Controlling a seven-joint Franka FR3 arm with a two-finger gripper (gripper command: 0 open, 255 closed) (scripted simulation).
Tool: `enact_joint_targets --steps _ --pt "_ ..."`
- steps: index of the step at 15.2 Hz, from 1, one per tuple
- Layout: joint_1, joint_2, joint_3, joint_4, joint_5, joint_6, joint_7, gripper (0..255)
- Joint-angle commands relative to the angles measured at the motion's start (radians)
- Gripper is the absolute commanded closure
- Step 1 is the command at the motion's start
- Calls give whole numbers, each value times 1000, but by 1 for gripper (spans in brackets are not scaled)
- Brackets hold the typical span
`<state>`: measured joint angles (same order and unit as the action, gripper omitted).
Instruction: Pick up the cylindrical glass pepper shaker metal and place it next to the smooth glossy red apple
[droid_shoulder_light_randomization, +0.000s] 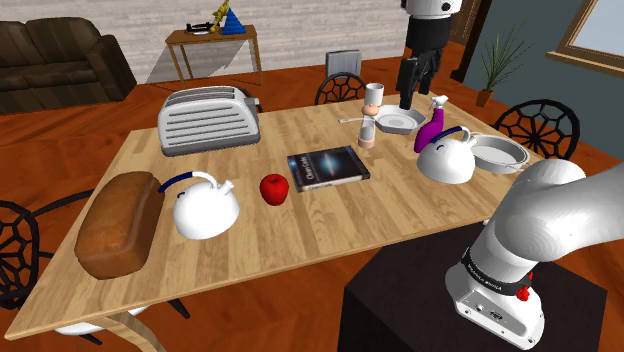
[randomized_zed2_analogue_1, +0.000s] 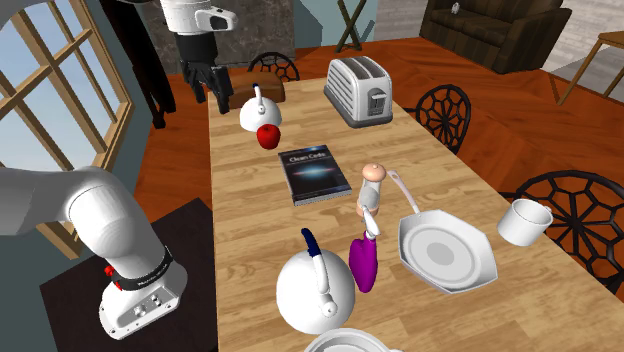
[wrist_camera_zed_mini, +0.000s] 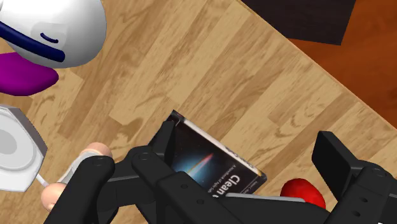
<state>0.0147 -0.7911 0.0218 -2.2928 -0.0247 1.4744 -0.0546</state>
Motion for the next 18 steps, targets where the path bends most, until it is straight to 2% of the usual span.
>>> enact_joint_targets --steps 1,10,18 --pt "0 0 0 0 0 0 0 0" --pt "-46 253 -136 65 -49 179 -116 0" --pt "-75 524 -243 205 -31 294 -227 0"
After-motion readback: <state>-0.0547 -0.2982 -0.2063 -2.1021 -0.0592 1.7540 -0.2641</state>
